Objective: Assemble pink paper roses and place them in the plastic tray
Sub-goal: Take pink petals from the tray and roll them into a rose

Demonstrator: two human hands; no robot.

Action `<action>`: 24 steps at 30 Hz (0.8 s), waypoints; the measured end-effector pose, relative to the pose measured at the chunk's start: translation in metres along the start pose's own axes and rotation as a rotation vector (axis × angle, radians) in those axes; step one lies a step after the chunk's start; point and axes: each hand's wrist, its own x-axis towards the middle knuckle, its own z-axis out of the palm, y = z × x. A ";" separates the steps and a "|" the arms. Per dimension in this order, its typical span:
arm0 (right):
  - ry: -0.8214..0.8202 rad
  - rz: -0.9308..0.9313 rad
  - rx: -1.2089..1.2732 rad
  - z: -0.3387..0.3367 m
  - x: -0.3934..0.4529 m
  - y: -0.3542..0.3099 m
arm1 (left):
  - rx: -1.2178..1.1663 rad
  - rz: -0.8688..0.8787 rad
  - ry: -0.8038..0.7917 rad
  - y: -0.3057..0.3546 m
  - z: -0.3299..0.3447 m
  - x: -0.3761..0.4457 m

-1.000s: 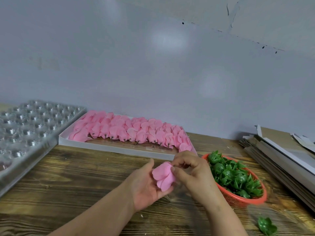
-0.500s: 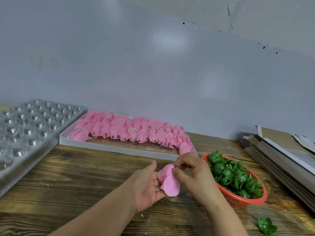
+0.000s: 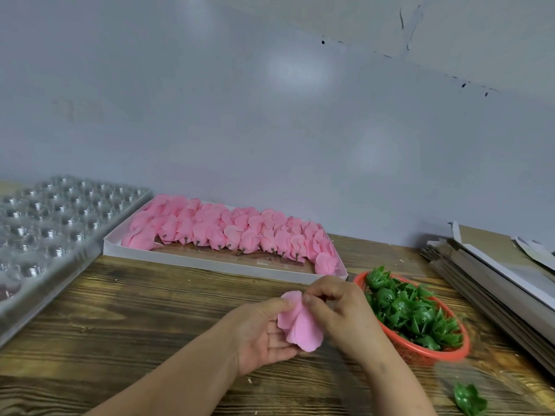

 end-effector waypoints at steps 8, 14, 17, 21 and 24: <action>0.062 0.019 0.050 0.000 0.001 0.002 | -0.123 0.058 0.030 0.000 0.002 0.004; 0.043 0.047 0.091 0.000 0.000 0.003 | -0.141 0.069 0.014 -0.001 0.003 0.004; 0.040 0.017 0.102 0.000 0.000 0.003 | -0.175 0.070 0.021 -0.001 0.003 0.003; 0.058 -0.041 0.132 -0.001 0.001 0.003 | -0.256 0.032 0.055 0.003 0.003 0.003; 0.066 -0.050 0.158 -0.003 0.001 0.003 | -0.279 0.012 0.031 0.005 0.003 0.003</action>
